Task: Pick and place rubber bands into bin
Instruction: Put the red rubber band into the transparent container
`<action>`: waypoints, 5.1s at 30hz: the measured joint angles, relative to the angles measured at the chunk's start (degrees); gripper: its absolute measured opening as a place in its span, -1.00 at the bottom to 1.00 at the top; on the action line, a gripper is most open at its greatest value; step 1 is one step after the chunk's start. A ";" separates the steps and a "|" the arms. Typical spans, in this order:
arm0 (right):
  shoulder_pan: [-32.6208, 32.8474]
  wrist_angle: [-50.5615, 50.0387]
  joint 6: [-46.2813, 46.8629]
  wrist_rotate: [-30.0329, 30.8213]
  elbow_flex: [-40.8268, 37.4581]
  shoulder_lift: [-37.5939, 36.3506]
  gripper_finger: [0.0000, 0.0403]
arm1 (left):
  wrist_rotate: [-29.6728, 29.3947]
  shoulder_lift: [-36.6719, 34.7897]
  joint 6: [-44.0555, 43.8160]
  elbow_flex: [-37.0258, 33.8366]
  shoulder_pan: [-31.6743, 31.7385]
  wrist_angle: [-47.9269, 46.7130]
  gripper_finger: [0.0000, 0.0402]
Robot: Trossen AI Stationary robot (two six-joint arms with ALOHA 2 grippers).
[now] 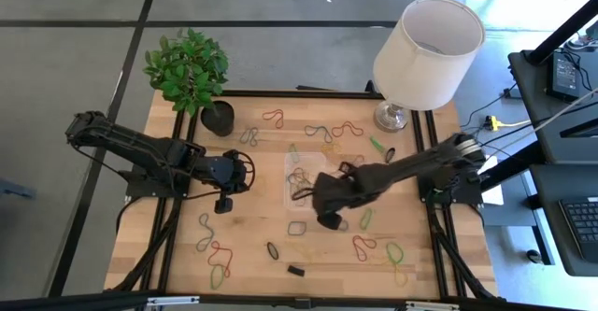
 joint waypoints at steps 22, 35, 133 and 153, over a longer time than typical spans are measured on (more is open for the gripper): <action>11.26 40.78 10.76 -0.02 -56.21 -46.91 -0.93 | -5.33 17.77 -4.40 16.14 -8.67 -0.72 -0.99; 11.26 40.42 -0.11 -0.02 -61.24 -53.84 -0.97 | -2.55 39.07 -15.43 33.84 -13.82 -10.77 -0.98; 11.22 42.11 3.64 4.49 -61.24 -53.88 -0.94 | -13.87 34.41 -11.17 46.90 3.87 -17.51 -0.99; 9.57 43.30 10.05 9.24 -61.24 -53.44 -0.94 | -2.94 50.86 10.38 46.91 14.20 -13.37 -0.99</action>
